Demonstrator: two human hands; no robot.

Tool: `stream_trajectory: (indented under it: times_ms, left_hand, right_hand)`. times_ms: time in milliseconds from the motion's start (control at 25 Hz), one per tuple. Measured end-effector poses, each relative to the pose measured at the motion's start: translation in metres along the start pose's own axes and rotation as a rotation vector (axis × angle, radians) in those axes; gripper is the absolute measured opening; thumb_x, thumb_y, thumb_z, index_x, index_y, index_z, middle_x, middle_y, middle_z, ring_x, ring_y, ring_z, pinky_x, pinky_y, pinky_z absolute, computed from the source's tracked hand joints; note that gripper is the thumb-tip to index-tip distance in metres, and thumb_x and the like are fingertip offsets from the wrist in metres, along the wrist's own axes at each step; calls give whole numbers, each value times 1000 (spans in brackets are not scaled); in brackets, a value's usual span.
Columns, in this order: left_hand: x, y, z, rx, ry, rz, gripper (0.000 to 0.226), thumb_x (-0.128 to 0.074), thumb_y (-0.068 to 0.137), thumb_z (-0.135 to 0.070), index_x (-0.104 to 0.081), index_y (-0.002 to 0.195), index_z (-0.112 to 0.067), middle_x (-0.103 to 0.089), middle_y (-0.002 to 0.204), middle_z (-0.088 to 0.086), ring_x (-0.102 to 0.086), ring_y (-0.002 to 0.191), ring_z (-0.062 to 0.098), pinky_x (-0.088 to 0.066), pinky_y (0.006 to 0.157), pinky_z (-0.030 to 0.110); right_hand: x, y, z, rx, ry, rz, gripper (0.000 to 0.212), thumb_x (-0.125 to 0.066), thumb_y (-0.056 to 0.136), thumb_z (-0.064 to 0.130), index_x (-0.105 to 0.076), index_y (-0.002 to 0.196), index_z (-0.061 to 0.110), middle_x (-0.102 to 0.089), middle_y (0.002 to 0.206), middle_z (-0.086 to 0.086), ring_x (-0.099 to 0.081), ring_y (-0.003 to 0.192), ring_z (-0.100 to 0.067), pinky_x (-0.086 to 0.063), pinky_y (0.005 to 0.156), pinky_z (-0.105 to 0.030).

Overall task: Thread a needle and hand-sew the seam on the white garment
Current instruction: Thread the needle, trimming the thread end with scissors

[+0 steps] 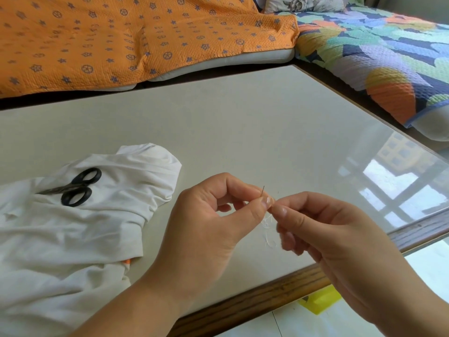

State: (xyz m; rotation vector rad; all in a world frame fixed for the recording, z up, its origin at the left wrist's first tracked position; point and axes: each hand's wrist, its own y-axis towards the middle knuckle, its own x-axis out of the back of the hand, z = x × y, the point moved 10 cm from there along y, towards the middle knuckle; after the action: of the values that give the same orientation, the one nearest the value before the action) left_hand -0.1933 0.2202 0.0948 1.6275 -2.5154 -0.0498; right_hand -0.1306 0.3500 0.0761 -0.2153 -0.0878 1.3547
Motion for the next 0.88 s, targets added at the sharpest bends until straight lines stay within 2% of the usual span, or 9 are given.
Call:
stream_trajectory:
  times_ms: [80,200,280,400,520,600,720,880]
  left_hand:
    - [0,-1,1,28,-63,8,8,-78,69,-34,-73,74,-30,-76,86,-1,-70,89,20,-54,87,34]
    - [-3,-2,3,101,-202,2,15,-86,65,-21,-72,67,-27,-76,83,0,-71,84,11,-52,76,16]
    - [-4,-3,6,161,-293,-18,10,-81,59,-25,-73,66,-24,-76,80,2,-70,78,5,-49,70,9]
    - [-10,-5,13,233,-333,23,15,-77,54,-33,-74,67,-24,-77,83,3,-71,80,6,-50,71,13]
    - [-17,-8,16,275,-303,86,18,-76,55,-38,-76,70,-26,-77,84,6,-73,88,15,-49,81,25]
    - [-20,-9,18,289,-299,108,16,-76,59,-36,-76,72,-26,-76,82,6,-74,87,18,-50,82,30]
    - [-24,-10,18,295,-304,134,13,-76,62,-33,-77,73,-26,-76,79,5,-75,83,19,-50,78,29]
    - [-27,-10,15,282,-293,154,12,-76,64,-33,-77,74,-26,-75,77,4,-74,80,17,-51,72,23]
  right_hand:
    - [1,0,1,25,-26,-41,30,-73,62,41,-74,75,14,-53,57,1,-44,57,-12,-36,61,-27]
    - [1,-2,5,60,-34,-89,31,-72,60,41,-74,75,15,-48,56,4,-38,57,-12,-32,63,-30]
    - [3,-4,9,78,-15,-117,33,-72,57,42,-75,75,15,-45,55,3,-36,58,-12,-30,64,-32]
    - [5,-5,13,90,33,-138,33,-72,53,41,-76,73,15,-44,53,1,-34,57,-12,-28,63,-32]
    - [5,-5,15,90,38,-143,28,-78,51,37,-76,70,17,-41,52,1,-32,55,-12,-28,60,-29]
    - [7,-5,15,99,15,-149,29,-84,49,35,-76,71,18,-43,51,2,-35,54,-11,-30,58,-25]
    - [10,-8,19,149,13,-170,25,-74,56,39,-76,69,19,-55,51,5,-47,51,-9,-39,52,-16]
    - [10,-13,28,224,32,-187,16,-71,61,29,-75,67,15,-66,56,-2,-59,52,-8,-43,50,-11]
